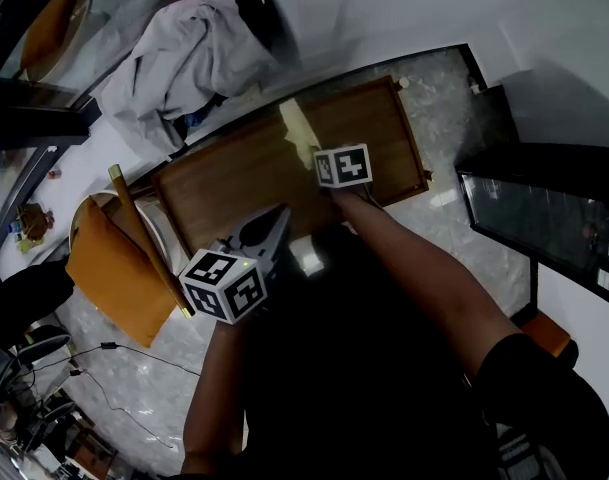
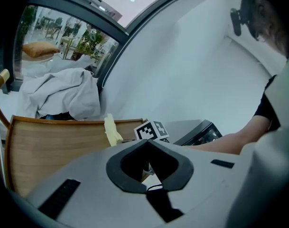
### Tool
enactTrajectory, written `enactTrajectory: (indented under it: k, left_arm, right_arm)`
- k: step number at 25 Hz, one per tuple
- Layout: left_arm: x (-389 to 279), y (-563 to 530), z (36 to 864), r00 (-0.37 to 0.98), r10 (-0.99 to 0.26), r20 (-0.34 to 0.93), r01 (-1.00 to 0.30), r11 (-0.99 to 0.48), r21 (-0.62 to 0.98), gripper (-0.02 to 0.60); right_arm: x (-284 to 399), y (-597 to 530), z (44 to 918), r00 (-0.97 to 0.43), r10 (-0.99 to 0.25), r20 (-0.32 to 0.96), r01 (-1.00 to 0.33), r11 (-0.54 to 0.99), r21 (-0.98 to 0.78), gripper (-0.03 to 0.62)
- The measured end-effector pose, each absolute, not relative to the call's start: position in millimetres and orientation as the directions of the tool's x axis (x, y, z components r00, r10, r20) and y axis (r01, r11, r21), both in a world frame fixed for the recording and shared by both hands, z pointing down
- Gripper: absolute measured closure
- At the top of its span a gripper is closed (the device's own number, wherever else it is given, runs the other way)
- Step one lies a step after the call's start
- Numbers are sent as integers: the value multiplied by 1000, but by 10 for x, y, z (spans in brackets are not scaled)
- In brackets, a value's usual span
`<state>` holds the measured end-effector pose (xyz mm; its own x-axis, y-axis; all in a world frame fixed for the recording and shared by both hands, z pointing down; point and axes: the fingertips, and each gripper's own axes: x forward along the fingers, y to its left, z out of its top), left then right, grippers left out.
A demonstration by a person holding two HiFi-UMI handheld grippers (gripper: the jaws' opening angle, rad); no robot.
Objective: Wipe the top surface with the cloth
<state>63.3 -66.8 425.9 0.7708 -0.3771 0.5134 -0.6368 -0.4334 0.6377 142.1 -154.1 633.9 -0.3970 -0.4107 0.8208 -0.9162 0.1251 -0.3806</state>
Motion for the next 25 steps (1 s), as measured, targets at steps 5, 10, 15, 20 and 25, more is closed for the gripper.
enactTrajectory:
  k: [5, 10, 15, 20, 25]
  left_arm:
    - [839, -684, 4267, 781, -355, 514, -625, -449, 639, 571]
    - [980, -684, 4287, 785, -347, 513, -619, -452, 642, 571]
    - [1068, -678, 4321, 789, -338, 512, -614, -451, 648, 571]
    - [1136, -707, 4338, 789, -339, 512, -614, -451, 647, 571]
    - [1185, -705, 4366, 791, -336, 512, -612, -450, 650, 571]
  right_arm:
    - [1795, -1572, 6322, -366, -431, 825, -927, 97, -361, 562]
    - [2108, -1604, 6293, -341, -446, 827, -937, 91, -337, 562]
    - [2378, -1611, 6277, -317, -459, 830, -941, 44, -335, 562]
    - [2642, -1643, 6247, -291, -479, 828, -943, -2, -332, 562]
    - [2929, -1643, 6226, -248, -493, 834, -947, -58, -316, 562]
